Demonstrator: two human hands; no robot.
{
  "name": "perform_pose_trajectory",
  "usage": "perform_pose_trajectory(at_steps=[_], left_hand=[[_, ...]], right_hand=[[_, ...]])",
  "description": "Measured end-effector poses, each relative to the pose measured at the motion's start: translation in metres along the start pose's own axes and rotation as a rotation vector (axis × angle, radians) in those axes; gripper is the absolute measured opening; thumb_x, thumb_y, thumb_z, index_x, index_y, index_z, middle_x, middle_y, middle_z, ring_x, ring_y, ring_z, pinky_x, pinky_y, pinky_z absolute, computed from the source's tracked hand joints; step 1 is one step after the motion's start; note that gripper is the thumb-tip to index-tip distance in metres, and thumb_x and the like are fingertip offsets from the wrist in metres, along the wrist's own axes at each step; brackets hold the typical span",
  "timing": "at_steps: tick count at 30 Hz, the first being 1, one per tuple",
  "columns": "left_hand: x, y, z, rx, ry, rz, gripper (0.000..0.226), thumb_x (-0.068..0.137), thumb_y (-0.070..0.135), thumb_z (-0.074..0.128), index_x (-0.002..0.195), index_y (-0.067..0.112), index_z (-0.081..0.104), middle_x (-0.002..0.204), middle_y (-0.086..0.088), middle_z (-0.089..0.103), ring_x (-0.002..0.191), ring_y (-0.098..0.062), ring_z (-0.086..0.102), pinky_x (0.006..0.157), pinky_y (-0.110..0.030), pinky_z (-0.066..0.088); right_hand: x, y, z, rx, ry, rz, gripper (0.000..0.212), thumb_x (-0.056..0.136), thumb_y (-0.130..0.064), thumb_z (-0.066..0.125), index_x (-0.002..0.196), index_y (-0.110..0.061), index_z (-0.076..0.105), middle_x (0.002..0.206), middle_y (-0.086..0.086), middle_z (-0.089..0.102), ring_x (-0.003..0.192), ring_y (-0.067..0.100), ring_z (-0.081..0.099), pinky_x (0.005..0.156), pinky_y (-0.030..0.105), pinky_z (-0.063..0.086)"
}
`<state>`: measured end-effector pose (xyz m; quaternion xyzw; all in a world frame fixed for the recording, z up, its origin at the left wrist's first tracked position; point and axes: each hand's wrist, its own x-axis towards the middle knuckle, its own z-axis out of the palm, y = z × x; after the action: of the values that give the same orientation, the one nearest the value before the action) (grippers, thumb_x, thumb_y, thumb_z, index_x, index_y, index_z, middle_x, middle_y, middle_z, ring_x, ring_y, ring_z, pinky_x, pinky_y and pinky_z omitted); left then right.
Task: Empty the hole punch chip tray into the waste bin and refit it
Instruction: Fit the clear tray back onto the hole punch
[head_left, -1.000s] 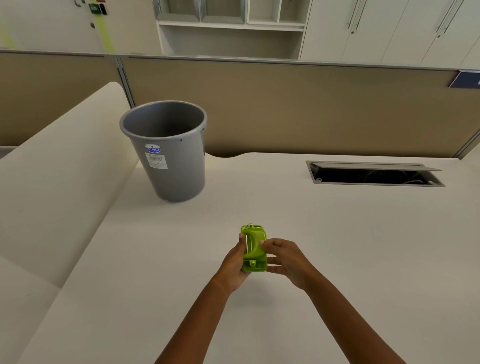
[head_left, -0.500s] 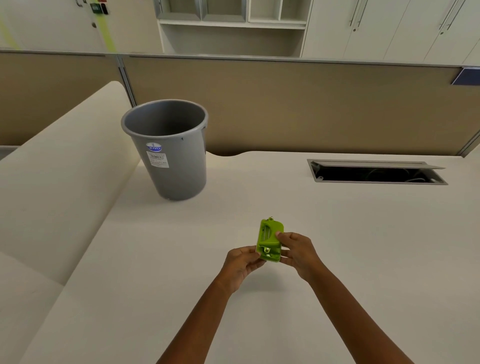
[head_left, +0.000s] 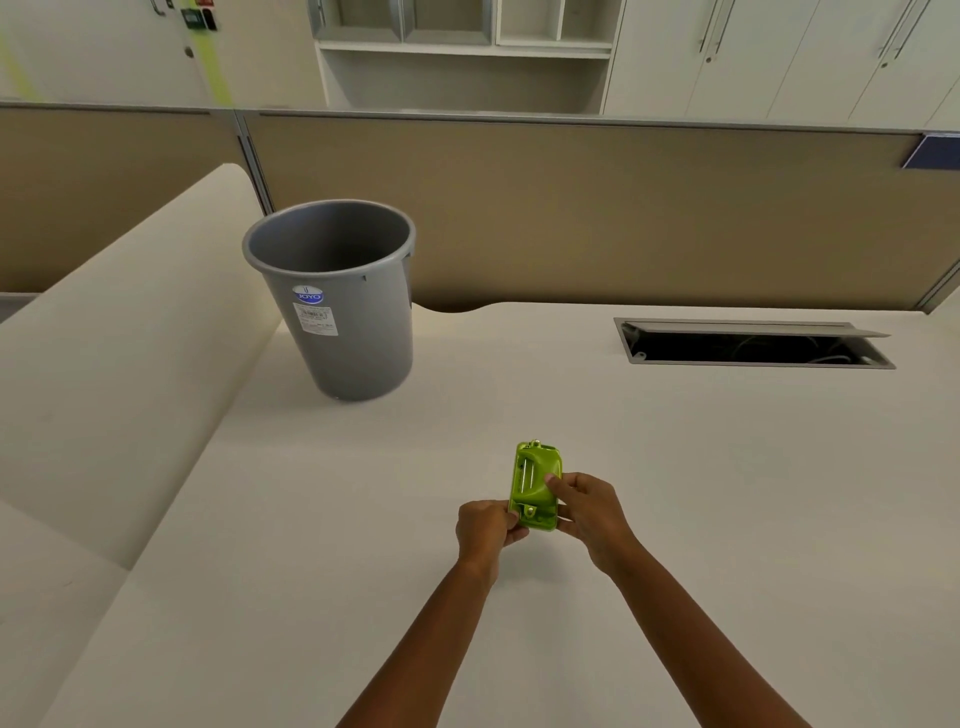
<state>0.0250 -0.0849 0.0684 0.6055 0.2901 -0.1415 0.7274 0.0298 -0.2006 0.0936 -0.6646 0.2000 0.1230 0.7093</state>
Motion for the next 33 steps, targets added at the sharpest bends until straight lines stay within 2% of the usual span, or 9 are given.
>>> perform_pose_trajectory(at_steps=[2, 6, 8, 10, 13, 18, 22, 28, 33], left_hand=[[0.001, -0.002, 0.001, 0.031, 0.017, 0.011, 0.024, 0.084, -0.014, 0.049, 0.104, -0.016, 0.062, 0.094, -0.017, 0.061, 0.06, -0.018, 0.059, 0.042, -0.012, 0.052], [0.003, -0.007, 0.001, 0.177, 0.004, 0.042, 0.023, 0.086, -0.009, 0.051, 0.105, -0.012, 0.064, 0.092, -0.014, 0.062, 0.041, -0.004, 0.062, 0.054, -0.015, 0.053], [0.002, -0.011, 0.001, 0.266, -0.003, 0.098, 0.023, 0.087, -0.006, 0.051, 0.104, -0.01, 0.065, 0.087, -0.011, 0.063, 0.052, -0.01, 0.062, 0.06, -0.017, 0.055], [0.0, -0.013, 0.003, 0.365, -0.009, 0.176, 0.024, 0.087, -0.004, 0.05, 0.103, -0.011, 0.065, 0.081, -0.013, 0.064, 0.07, -0.023, 0.062, 0.075, -0.029, 0.057], [-0.003, -0.017, 0.001, 0.672, 0.046, 0.337, 0.03, 0.092, 0.007, 0.047, 0.117, -0.001, 0.061, 0.117, -0.016, 0.065, 0.111, -0.027, 0.059, 0.098, -0.031, 0.044], [0.005, -0.032, -0.016, 1.17, 0.075, 0.524, 0.046, 0.099, 0.021, 0.033, 0.145, 0.014, 0.026, 0.154, -0.006, 0.027, 0.145, -0.018, 0.017, 0.115, -0.028, 0.021], [0.013, -0.039, -0.027, 1.396, 0.095, 0.547, 0.053, 0.1, 0.024, 0.026, 0.149, 0.014, 0.007, 0.159, -0.009, 0.005, 0.147, -0.023, 0.0, 0.12, -0.032, 0.007], [0.017, -0.045, -0.033, 1.493, 0.131, 0.544, 0.056, 0.1, 0.028, 0.023, 0.148, 0.01, 0.0, 0.159, -0.013, 0.001, 0.147, -0.027, -0.002, 0.12, -0.035, 0.007], [0.021, -0.048, -0.037, 1.484, 0.154, 0.554, 0.057, 0.1, 0.032, 0.022, 0.148, 0.011, 0.0, 0.159, -0.014, 0.0, 0.146, -0.029, -0.001, 0.12, -0.037, 0.006]], right_hand=[[0.001, 0.003, 0.0, -0.007, 0.012, -0.013, 0.019, 0.089, -0.012, 0.056, 0.071, -0.007, 0.056, 0.082, 0.016, 0.061, 0.085, 0.031, 0.061, 0.064, 0.031, 0.054], [0.006, 0.009, -0.001, -0.082, 0.1, -0.042, 0.022, 0.087, -0.011, 0.059, 0.064, -0.009, 0.058, 0.087, 0.021, 0.06, 0.086, 0.031, 0.059, 0.087, 0.051, 0.053], [0.01, 0.011, -0.002, -0.119, 0.149, -0.037, 0.024, 0.085, -0.011, 0.06, 0.062, -0.008, 0.059, 0.083, 0.021, 0.061, 0.085, 0.033, 0.06, 0.09, 0.055, 0.05], [0.015, 0.012, -0.004, -0.135, 0.177, -0.025, 0.023, 0.084, -0.011, 0.062, 0.067, 0.004, 0.063, 0.08, 0.021, 0.059, 0.081, 0.035, 0.058, 0.09, 0.057, 0.049], [0.026, 0.014, -0.012, -0.172, 0.22, -0.012, 0.025, 0.083, -0.011, 0.063, 0.076, 0.014, 0.062, 0.075, 0.018, 0.054, 0.075, 0.028, 0.051, 0.081, 0.05, 0.05], [0.039, 0.017, -0.031, -0.273, 0.258, -0.008, 0.017, 0.083, -0.008, 0.062, 0.068, -0.004, 0.054, 0.071, 0.014, 0.046, 0.07, 0.026, 0.045, 0.067, 0.034, 0.039], [0.043, 0.022, -0.038, -0.354, 0.266, 0.009, 0.024, 0.082, -0.009, 0.063, 0.063, -0.004, 0.05, 0.068, 0.012, 0.044, 0.066, 0.023, 0.04, 0.06, 0.031, 0.035], [0.046, 0.028, -0.04, -0.399, 0.272, 0.028, 0.022, 0.082, -0.008, 0.063, 0.067, 0.007, 0.061, 0.067, 0.012, 0.045, 0.06, 0.022, 0.038, 0.052, 0.026, 0.032], [0.047, 0.029, -0.041, -0.419, 0.301, 0.021, 0.042, 0.083, -0.01, 0.062, 0.048, -0.012, 0.037, 0.06, 0.009, 0.039, 0.06, 0.023, 0.035, 0.056, 0.028, 0.03]])
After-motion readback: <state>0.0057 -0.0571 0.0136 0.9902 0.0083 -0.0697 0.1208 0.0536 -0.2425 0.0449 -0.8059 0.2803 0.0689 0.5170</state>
